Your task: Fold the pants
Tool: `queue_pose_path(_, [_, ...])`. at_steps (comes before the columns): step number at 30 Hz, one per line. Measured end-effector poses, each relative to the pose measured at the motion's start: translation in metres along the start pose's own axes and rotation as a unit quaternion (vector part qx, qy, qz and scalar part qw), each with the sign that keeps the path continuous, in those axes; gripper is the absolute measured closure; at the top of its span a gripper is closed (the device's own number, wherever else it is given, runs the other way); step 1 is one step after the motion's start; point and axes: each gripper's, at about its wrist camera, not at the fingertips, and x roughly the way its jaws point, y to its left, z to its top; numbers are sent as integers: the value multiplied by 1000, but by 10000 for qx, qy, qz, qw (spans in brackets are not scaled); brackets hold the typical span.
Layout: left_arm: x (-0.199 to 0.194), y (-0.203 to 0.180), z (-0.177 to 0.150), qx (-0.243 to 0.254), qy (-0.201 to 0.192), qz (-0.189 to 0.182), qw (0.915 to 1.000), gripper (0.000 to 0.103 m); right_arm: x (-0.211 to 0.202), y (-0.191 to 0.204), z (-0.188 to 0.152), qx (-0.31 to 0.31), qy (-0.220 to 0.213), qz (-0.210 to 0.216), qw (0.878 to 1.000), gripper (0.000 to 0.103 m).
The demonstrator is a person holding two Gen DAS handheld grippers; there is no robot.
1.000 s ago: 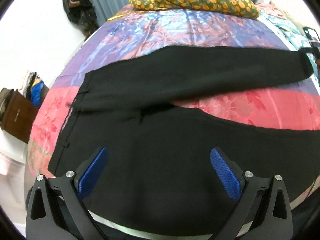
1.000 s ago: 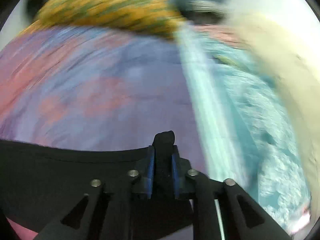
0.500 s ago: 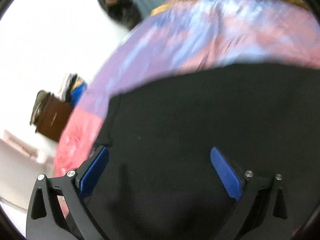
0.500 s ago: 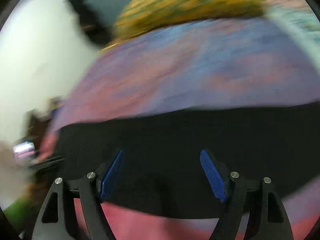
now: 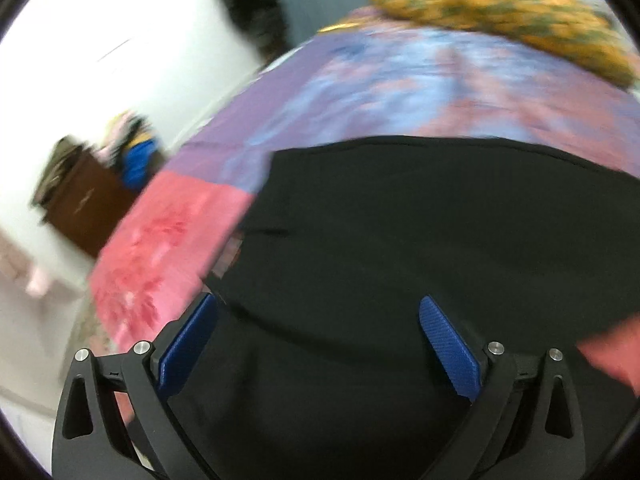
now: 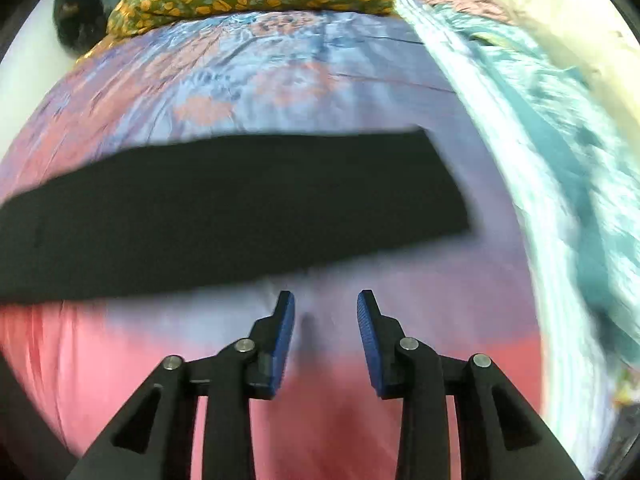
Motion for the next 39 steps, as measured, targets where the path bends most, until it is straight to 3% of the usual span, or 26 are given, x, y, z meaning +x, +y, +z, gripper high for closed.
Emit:
queue_pose_path(3, [-31,-40,-43,551,-20,-707,9960,1,-46,-7,-70,15,161,632,9979,55])
queue_pose_path(5, [-39,-63,-72,955,66,-948,9909,1,-64,9,-124,222,393,1267,9909,54])
queue_pose_path(6, [-38,-73,-92,1199,85,-877,9889,0,-68,16,-153,327,500,1372,9887,54])
queue_pose_path(8, [-39,-61,-104,1152,-210,-732,9904,0,-64,16,-196,545,704,1052,9905,54])
queue_pose_path(10, [-32,-40,-99,916,-88,-375,9950,0,-73,-2,-223,1045,336,919,9897,55])
queue_pose_path(12, [-17,2,-92,497,39,298,9983,0,-85,-13,-237,1443,363,265,9885,53])
queue_pose_path(13, [-4,25,-91,365,141,740,9965,0,-87,-15,-239,1549,361,174,9871,52])
queue_pose_path(14, [7,43,-91,263,251,920,9951,0,-91,-16,-245,1767,326,156,9836,51])
queue_pose_path(16, [15,75,-93,-6,346,842,9958,0,-95,-7,-250,2046,309,122,9783,50])
queue_pose_path(19, [9,91,-97,-20,367,969,9946,0,-101,43,-253,2028,115,363,9785,48])
queue_pose_path(22, [-4,93,-93,-147,440,674,9966,2,-107,124,-250,1439,64,835,9860,47])
queue_pose_path(24, [-17,77,-85,-166,309,133,9993,2,-108,177,-239,947,3,1174,9886,47])
queue_pose_path(28, [-27,39,-46,-28,-38,-531,9986,1,-115,251,-201,46,-216,1772,9839,47])
queue_pose_path(33, [0,1,12,-18,-436,-585,9973,1,-92,240,-121,-121,-397,1881,9813,47])
queue_pose_path(36, [40,-10,29,-75,-228,-218,9995,1,-59,220,-57,-473,-459,1843,9807,47])
queue_pose_path(39, [86,1,22,-226,159,343,9990,0,-30,170,1,-427,-474,1379,9884,47])
